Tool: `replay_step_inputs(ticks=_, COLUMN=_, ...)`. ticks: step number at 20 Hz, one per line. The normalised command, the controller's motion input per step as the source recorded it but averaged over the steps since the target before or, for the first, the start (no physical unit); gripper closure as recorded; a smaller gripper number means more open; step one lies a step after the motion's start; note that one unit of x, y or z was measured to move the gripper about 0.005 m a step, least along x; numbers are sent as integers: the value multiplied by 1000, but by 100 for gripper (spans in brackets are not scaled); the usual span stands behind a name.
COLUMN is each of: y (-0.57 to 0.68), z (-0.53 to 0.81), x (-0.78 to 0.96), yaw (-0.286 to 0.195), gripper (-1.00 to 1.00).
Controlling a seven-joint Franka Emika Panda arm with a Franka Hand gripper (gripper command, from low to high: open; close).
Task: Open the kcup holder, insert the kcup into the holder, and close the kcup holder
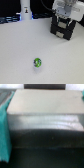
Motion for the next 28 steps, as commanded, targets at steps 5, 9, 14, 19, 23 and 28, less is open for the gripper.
replay_step_inputs(ticks=5, y=-171, z=151, x=915, yaw=-83, gripper=100)
replay_step_inputs(ticks=9, y=-219, z=162, x=944, yaw=-86, gripper=100)
replay_step_inputs(ticks=14, y=-240, z=215, x=944, yaw=-88, gripper=100)
replay_step_inputs(ticks=19, y=-255, z=221, x=943, yaw=-89, gripper=100)
replay_step_inputs(ticks=23, y=-258, z=231, x=937, yaw=-90, gripper=100)
replay_step_inputs(ticks=28, y=-273, z=240, x=935, yaw=-89, gripper=100)
